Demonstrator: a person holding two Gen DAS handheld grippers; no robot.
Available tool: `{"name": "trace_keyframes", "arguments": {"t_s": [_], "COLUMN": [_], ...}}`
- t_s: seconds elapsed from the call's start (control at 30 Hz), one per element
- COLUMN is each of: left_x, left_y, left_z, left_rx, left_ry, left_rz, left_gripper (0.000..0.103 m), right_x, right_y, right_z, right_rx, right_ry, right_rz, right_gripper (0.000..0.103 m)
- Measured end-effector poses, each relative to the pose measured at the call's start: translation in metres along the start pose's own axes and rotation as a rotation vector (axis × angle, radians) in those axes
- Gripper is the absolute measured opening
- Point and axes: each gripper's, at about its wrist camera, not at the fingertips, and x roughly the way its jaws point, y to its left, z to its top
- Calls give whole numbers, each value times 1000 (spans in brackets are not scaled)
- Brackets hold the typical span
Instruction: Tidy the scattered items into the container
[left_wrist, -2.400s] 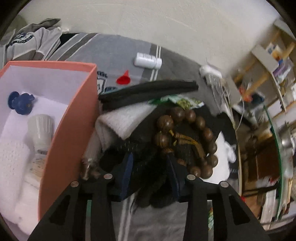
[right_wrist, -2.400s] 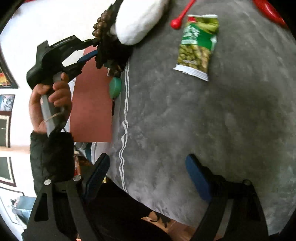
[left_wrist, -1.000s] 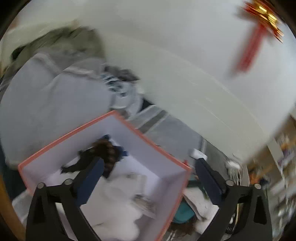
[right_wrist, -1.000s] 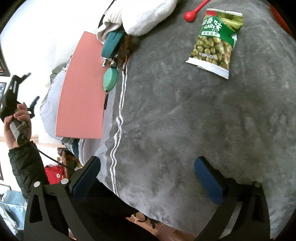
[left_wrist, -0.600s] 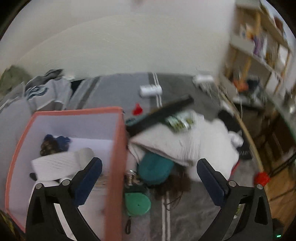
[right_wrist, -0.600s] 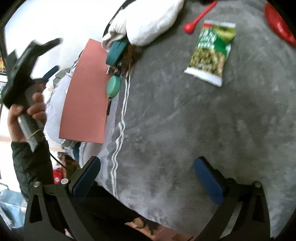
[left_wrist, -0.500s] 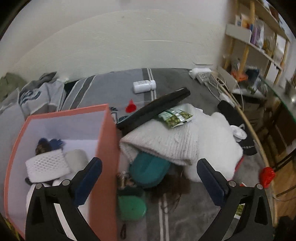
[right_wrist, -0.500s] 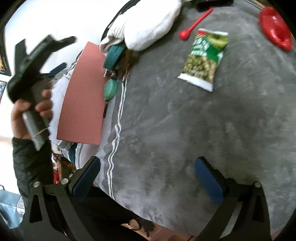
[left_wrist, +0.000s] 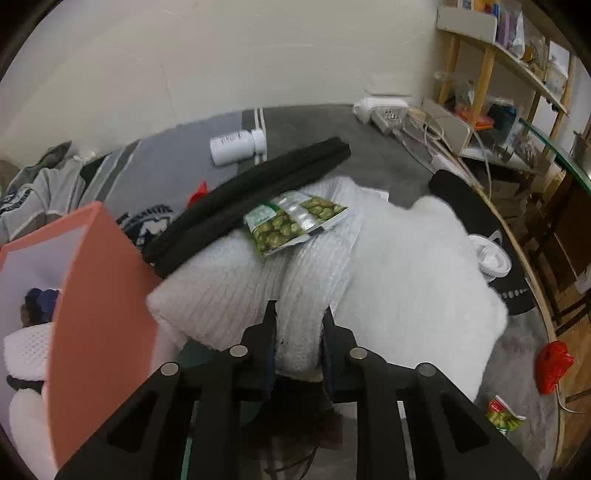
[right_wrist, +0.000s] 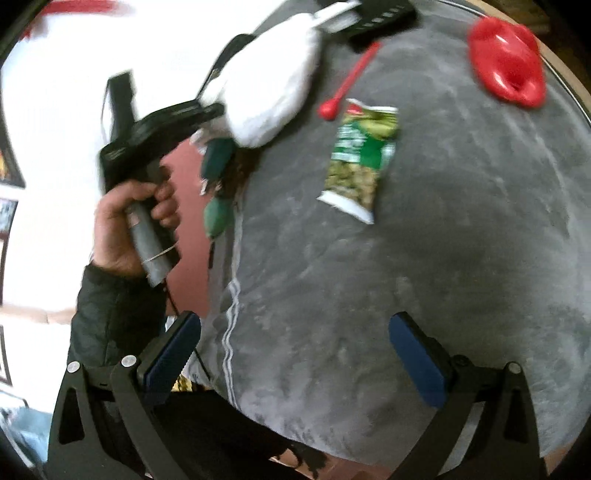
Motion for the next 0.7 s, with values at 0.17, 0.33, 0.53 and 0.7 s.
{"name": "trace_keyframes", "arguments": {"t_s": [0.17, 0.33, 0.53, 0.7], "left_x": [-69, -185, -292, -353], "left_y": [25, 58, 125, 156], "left_z": [3, -5, -26, -46], "left_rx": [-147, -288, -460, -457], "left_ry": [-5, -198, -473, -679], "left_rz": [-178, -253, -148, 84], "left_gripper": [15, 16, 17, 19], "right_x": [0, 4, 15, 29], "right_y": [-7, -3, 8, 17], "right_z": [6, 8, 8, 3], "right_rx": [37, 60, 54, 37], "right_ry": [-7, -7, -2, 26], "right_rz": [11, 4, 16, -8], "right_gripper": [102, 103, 103, 103]}}
